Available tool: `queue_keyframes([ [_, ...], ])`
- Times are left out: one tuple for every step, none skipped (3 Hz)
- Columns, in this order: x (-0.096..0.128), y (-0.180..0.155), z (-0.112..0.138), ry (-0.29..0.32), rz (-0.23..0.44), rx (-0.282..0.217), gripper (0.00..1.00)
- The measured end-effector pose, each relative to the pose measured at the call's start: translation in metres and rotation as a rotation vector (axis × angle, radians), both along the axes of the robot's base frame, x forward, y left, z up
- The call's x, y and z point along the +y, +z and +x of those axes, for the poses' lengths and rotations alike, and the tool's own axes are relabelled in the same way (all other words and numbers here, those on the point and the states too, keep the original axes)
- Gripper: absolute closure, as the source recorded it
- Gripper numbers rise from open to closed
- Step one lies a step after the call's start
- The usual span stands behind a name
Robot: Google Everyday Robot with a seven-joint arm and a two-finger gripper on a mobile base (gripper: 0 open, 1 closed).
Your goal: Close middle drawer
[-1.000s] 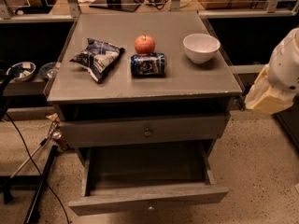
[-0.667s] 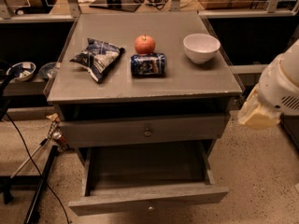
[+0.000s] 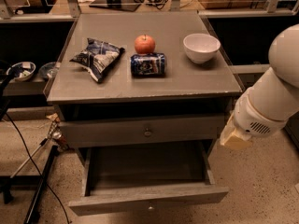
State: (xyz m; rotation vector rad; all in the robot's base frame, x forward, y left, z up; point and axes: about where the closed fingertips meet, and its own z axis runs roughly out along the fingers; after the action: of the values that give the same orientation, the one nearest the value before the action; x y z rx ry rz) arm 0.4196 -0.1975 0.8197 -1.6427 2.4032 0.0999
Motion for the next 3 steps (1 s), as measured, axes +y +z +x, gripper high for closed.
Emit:
queue_keyframes([
  [0.0, 0.0, 0.0, 0.0, 0.0, 0.0, 1.0],
  [0.005, -0.021, -0.017, -0.011, 0.018, 0.036, 1.0],
  [0.017, -0.062, -0.031, -0.043, 0.064, 0.092, 1.0],
])
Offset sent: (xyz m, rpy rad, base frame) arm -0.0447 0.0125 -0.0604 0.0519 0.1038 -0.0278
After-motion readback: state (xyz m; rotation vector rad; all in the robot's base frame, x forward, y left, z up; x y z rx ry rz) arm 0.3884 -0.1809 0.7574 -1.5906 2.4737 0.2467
